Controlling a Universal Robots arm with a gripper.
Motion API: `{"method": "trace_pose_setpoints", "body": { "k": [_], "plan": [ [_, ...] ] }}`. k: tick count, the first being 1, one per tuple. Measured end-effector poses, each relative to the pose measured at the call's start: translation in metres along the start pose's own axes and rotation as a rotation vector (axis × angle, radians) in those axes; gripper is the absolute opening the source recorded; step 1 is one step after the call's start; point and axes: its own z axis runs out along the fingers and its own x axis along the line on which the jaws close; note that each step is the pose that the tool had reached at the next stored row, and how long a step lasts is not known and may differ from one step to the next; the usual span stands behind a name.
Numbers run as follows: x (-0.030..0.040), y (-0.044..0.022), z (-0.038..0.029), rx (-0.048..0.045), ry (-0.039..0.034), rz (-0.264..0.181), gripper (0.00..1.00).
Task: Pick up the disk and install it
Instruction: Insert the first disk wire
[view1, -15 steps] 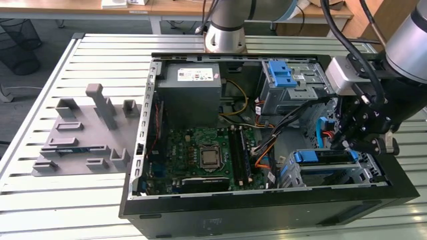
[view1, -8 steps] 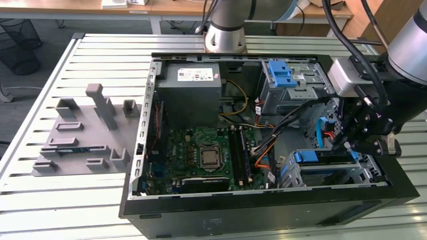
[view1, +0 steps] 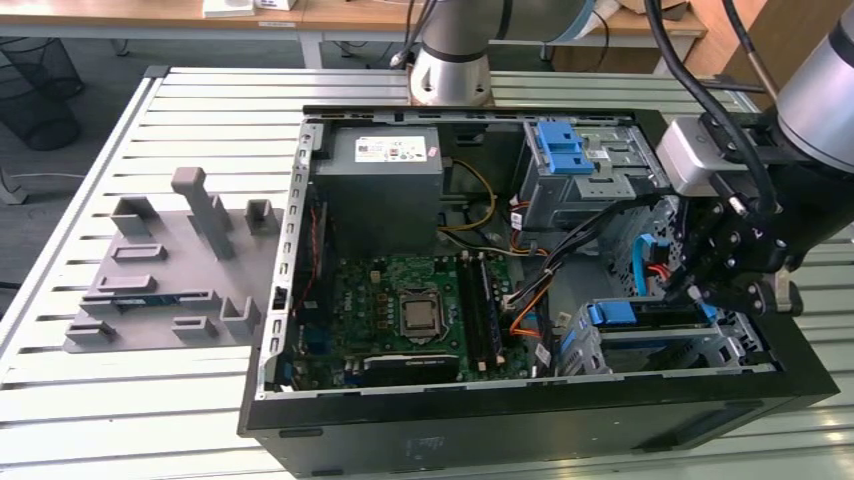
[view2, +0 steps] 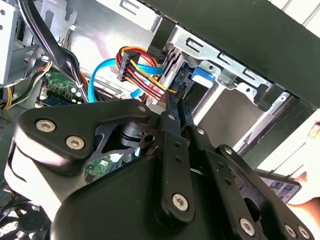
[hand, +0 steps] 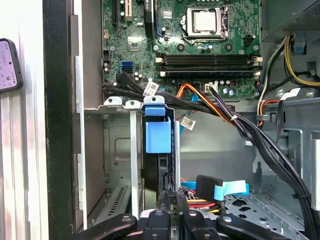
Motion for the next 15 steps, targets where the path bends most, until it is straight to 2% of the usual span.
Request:
{"method": "trace_pose_setpoints", "body": {
  "k": [15],
  "plan": [
    [0.0023,-0.0016,0.0014,-0.0058,0.0001,0.002,0.16]
  ]
}}
